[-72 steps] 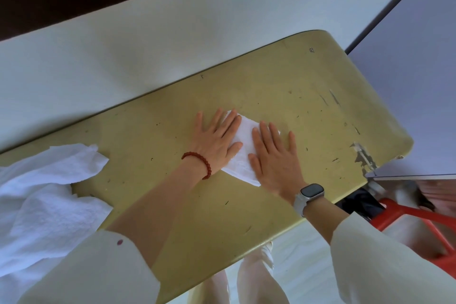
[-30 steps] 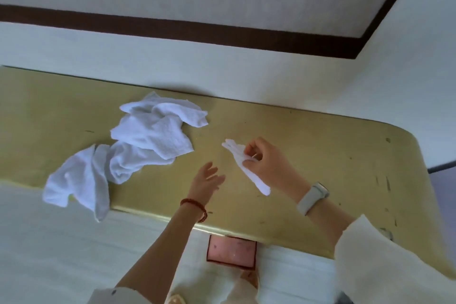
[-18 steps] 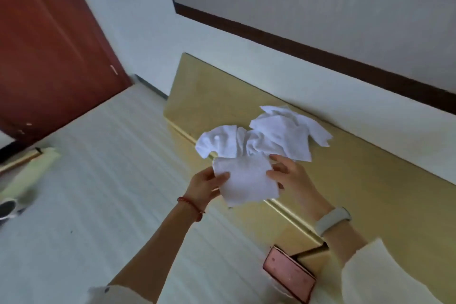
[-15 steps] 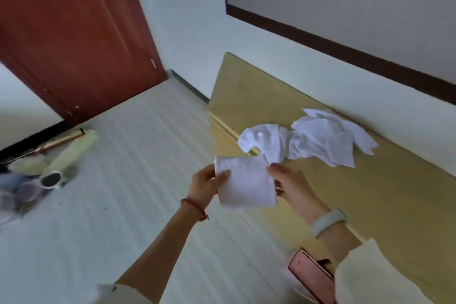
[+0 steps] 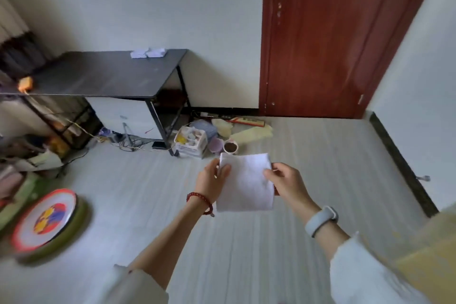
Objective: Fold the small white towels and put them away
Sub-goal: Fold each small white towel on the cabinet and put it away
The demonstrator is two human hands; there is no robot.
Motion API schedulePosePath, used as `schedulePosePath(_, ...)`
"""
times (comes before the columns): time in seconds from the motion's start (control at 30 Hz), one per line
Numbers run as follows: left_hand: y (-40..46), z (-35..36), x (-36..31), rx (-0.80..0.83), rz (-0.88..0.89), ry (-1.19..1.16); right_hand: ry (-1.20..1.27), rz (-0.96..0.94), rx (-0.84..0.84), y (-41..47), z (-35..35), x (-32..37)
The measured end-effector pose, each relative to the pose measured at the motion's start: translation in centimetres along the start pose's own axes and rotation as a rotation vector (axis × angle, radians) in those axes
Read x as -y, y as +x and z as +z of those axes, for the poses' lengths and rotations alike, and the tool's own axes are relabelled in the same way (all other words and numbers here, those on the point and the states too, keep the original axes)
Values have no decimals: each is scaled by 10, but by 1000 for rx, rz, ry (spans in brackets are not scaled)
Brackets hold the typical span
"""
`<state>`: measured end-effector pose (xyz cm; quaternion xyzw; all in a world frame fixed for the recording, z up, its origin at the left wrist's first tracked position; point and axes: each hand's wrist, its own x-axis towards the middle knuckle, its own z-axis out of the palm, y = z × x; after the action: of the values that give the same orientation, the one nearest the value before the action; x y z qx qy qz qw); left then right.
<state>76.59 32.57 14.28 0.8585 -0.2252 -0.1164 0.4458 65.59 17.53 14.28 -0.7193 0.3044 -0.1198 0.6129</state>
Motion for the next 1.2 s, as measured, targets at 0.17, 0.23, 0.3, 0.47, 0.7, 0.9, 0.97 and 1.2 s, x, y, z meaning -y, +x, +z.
schedulePosePath(0.17,109,-73,34,-48,-62,-119,-152,-175,60,130,85,48)
schedulePosePath(0.23,152,-100,41,-38,-98,-200,-161,-214,71,182,114,69)
schedulePosePath(0.3,196,-123,48,-39,-137,-274,-194,-248,104,234,141,96)
schedulePosePath(0.47,290,-183,73,-335,-188,-174,-243,-331,214,342,224,156)
schedulePosePath(0.7,391,-265,164,-572,-288,-14,-267,-385,402,449,373,195)
schedulePosePath(0.9,516,-360,261,-579,-311,34,-290,-390,428,566,522,225)
schedulePosePath(0.97,563,-400,291,-568,-339,18,-294,-376,435,603,573,243)
schedulePosePath(1.2,728,-492,359,-398,-396,-17,-307,-210,457,730,677,290)
